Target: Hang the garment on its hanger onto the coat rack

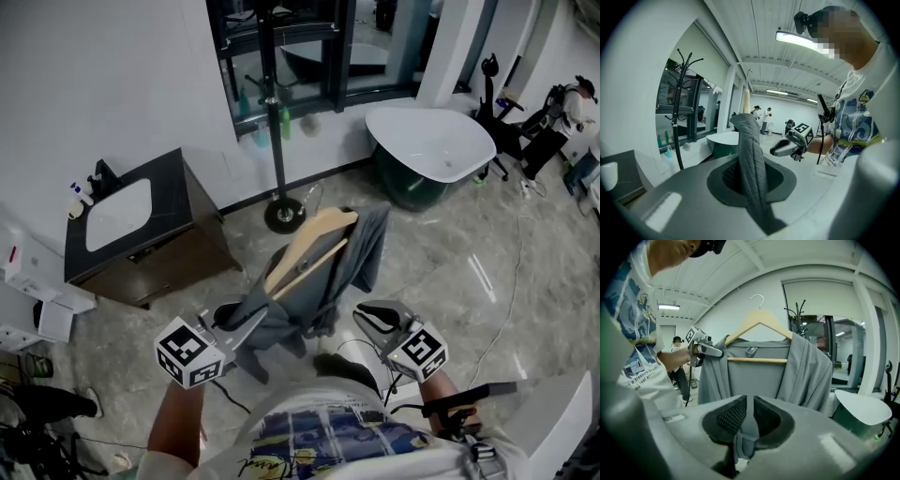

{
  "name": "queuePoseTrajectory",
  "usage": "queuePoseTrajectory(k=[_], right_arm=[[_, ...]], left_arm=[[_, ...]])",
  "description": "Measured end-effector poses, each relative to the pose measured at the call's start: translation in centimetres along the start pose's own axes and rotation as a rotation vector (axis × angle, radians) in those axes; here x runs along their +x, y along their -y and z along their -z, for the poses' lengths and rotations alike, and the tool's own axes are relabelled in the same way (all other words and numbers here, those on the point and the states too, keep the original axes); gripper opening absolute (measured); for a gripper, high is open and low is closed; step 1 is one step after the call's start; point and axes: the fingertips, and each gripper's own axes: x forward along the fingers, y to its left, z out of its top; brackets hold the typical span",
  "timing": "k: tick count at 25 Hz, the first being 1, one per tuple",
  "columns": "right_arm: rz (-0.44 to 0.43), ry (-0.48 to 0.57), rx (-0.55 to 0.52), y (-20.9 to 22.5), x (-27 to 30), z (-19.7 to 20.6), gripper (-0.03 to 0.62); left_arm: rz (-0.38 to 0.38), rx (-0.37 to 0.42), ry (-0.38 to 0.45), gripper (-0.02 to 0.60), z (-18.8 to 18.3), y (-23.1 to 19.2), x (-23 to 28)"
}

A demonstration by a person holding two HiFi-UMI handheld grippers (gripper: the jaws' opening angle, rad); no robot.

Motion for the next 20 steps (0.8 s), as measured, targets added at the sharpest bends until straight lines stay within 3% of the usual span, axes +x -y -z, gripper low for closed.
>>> queuePoseTrajectory(k=[7,13,20], right_arm=[[-0.037,0.003,-0.006,8.4,2.8,-1.9,0.048],[0.028,-0.021,0.007,16.6,1.9,-0.6,0.048],[0.06,-0.052,0.068,21.2,3.4,-0.2,0.046]], left_arm=[[-0.02,0.024,-0.007,0.028,-5.3,-6.6,5.6],[-0.032,0.02,0.027,0.028,-9.6,-11.8,10.2],[-0.045,0.024,0.039,0.028,-15.0,-19.0,13.7]])
